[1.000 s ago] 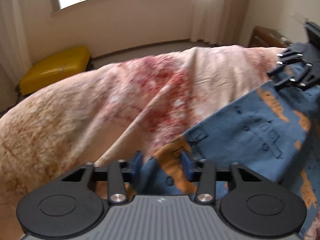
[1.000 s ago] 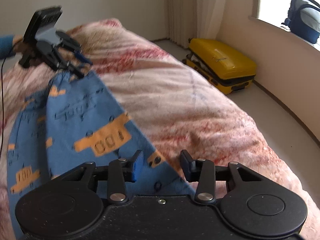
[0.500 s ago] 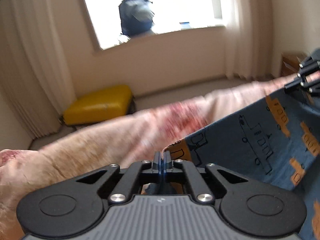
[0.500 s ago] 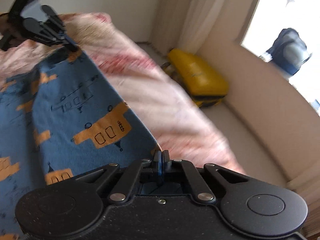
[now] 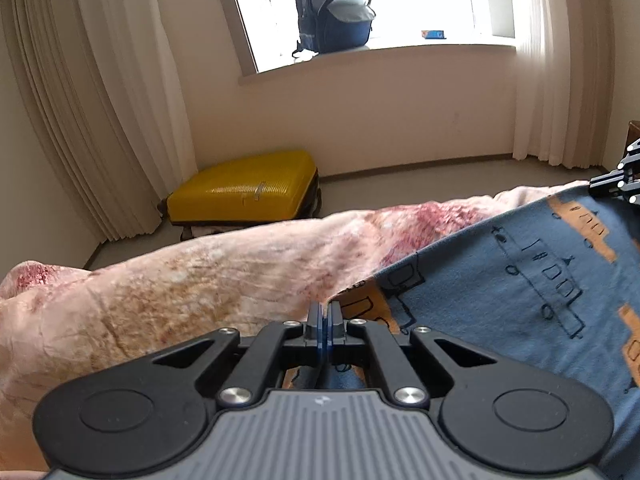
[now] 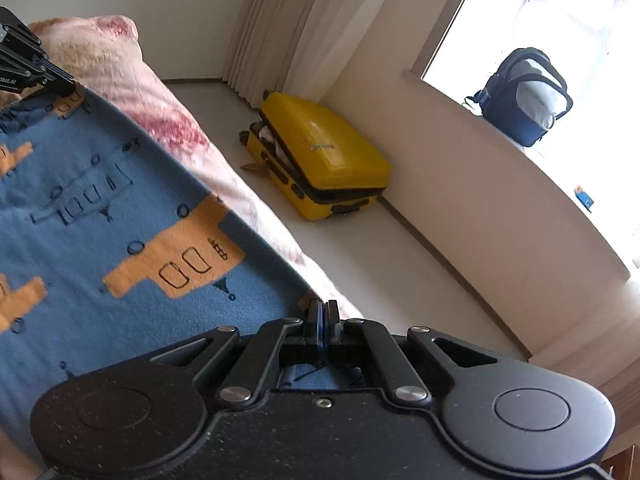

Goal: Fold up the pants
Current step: 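Lift the blue pants with both grippers and swing them over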

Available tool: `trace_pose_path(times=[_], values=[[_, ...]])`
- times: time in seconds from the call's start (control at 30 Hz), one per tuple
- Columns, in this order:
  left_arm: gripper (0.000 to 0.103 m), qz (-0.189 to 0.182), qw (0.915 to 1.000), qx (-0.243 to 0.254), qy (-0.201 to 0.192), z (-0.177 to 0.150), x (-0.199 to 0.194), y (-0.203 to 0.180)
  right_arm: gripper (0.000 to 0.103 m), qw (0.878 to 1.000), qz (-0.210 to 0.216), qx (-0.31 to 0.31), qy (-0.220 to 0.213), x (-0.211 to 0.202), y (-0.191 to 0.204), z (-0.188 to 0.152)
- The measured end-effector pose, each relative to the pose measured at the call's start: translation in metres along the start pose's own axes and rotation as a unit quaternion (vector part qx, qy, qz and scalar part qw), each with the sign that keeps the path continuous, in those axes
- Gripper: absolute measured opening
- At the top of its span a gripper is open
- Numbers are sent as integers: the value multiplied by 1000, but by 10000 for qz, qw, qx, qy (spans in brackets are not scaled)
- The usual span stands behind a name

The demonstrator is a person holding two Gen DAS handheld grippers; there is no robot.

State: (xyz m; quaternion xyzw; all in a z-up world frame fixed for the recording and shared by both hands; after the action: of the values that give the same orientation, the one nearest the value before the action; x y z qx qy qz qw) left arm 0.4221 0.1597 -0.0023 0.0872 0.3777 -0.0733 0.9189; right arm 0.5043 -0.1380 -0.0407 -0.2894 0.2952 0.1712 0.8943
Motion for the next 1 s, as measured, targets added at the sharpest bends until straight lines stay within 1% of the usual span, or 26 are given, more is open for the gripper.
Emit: trace_pose_path(times=[0.13, 0.3, 0.47, 0.53, 0.6, 0.67, 0.8, 0.83, 0.87, 0.93, 1.0], values=[[2, -38, 9999, -17, 122, -2, 9, -1, 0, 10000, 76, 45, -6, 8, -2, -1], [2, -56, 9998, -54, 181, -3, 16, 1, 0, 10000, 46, 33, 15, 7, 1, -1], [2, -78, 9998, -168, -5, 2, 8, 3, 0, 10000, -59, 39, -57, -9, 3, 1], [2, -102, 9999, -113, 42, 1, 9, 4, 0, 9999, -73, 29, -78, -12, 2, 1], [3, -126, 9997, -125, 165, -2, 13, 3, 0, 10000, -40, 87, 26, -9, 3, -1], [10, -112, 9996, -124, 237, -4, 16, 3, 1, 9999, -75, 99, 87, -6, 7, -2], [13, -251, 9987, -375, 222, -3, 14, 11, 2, 9999, -83, 126, 78, -9, 7, 0], [12, -284, 9984, -433, 222, -3, 13, 13, 3, 9999, -77, 138, 65, -11, 6, 0], [7, -327, 9982, -454, 219, -3, 12, 14, 3, 9998, -73, 156, 50, -12, 5, 0], [3, -330, 9985, -368, 227, -3, 10, 13, 3, 9997, -76, 225, 2, -16, 3, 1], [2, -312, 9988, -330, 184, -4, 6, 10, 3, 9996, -82, 284, -41, -23, 2, -1]])
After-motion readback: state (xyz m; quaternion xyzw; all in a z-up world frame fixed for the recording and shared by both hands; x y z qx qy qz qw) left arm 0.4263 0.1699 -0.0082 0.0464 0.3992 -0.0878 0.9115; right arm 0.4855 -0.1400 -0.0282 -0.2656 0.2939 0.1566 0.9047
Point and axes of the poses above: each gripper's, at about its wrist camera, not at the fingertips, and x roughly the way its jaws point, y to its left, z to its top, the point moved 3 cm from there along x, roughly the way its jaws point, and after that the axes turned 10 degrees about -z, right-handed, at the moved point
